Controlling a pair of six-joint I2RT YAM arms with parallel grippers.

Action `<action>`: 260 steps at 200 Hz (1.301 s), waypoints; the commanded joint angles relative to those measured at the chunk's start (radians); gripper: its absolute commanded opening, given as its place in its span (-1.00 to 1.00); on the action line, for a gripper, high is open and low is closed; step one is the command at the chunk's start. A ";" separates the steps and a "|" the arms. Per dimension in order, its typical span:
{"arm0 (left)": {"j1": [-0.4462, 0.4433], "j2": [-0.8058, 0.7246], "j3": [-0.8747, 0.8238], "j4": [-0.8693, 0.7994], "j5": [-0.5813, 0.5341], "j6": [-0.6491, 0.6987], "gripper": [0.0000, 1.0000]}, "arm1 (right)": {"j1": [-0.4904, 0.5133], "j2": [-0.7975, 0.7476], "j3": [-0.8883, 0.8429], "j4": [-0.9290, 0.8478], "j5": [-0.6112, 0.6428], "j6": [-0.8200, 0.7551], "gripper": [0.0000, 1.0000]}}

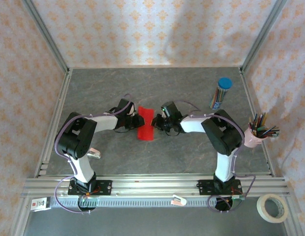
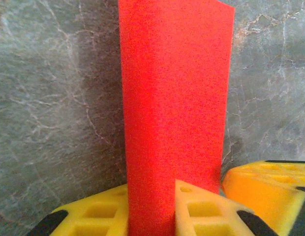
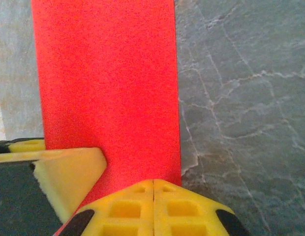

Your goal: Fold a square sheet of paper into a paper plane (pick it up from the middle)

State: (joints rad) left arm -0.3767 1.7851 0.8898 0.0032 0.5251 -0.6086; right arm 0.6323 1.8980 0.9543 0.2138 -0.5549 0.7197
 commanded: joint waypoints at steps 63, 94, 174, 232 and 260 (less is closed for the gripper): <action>0.009 -0.016 0.033 -0.085 -0.076 0.048 -0.41 | 0.023 0.082 0.080 -0.183 0.070 0.000 -0.87; 0.010 -0.108 0.042 -0.163 -0.209 0.043 -0.04 | 0.023 0.099 0.096 -0.264 0.137 0.011 -0.86; -0.017 -0.076 0.067 -0.162 -0.119 0.070 0.40 | 0.023 0.088 0.076 -0.220 0.118 0.053 -0.66; -0.027 -0.001 0.073 -0.208 -0.203 0.089 0.04 | 0.021 0.059 0.072 -0.203 0.115 0.060 -0.60; -0.027 0.017 0.061 -0.199 -0.209 0.087 -0.09 | 0.015 0.024 0.062 -0.166 0.107 0.064 -0.60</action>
State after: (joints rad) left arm -0.4042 1.7618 0.9527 -0.1608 0.3576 -0.5331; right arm 0.6559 1.9438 1.0569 0.0982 -0.5049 0.7742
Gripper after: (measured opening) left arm 0.478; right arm 0.195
